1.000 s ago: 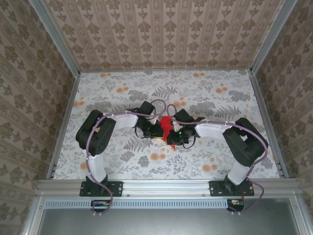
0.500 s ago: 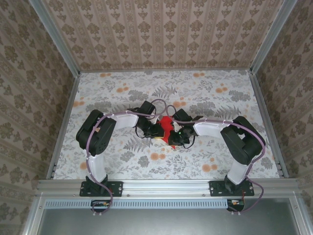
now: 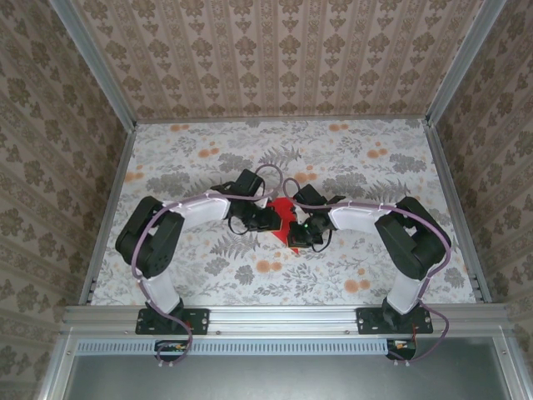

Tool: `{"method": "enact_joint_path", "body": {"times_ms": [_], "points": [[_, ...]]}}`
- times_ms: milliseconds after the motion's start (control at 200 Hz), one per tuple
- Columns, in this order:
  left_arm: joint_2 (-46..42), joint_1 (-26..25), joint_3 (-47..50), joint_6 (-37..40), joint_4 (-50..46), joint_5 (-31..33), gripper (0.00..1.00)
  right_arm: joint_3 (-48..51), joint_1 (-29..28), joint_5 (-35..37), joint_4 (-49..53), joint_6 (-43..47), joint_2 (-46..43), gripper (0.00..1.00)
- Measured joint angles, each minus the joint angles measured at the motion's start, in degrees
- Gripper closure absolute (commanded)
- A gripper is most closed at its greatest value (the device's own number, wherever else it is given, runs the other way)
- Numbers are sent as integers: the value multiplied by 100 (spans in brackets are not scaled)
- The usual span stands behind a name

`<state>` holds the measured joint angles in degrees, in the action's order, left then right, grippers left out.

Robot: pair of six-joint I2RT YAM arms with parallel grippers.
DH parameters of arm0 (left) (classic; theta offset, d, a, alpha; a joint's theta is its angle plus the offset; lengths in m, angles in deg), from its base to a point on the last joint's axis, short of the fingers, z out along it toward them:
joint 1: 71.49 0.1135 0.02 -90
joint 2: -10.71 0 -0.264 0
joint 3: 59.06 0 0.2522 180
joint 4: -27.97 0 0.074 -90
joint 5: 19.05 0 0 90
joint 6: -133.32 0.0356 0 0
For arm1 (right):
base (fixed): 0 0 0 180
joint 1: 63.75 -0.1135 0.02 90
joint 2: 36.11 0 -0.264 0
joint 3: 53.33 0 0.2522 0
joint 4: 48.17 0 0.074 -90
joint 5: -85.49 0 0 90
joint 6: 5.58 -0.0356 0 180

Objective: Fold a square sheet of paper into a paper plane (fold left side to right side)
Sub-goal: Third fold the triangle at the center of the table.

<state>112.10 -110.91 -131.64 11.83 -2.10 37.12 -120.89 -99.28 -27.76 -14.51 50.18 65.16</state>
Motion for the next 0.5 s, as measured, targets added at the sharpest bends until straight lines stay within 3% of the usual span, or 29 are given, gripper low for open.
{"method": "enact_joint_path", "body": {"times_ms": [500], "points": [[433, -260, 149, -22, 361, -85, 90, -46, 2, -15, 55, 101, 31, 100]]}}
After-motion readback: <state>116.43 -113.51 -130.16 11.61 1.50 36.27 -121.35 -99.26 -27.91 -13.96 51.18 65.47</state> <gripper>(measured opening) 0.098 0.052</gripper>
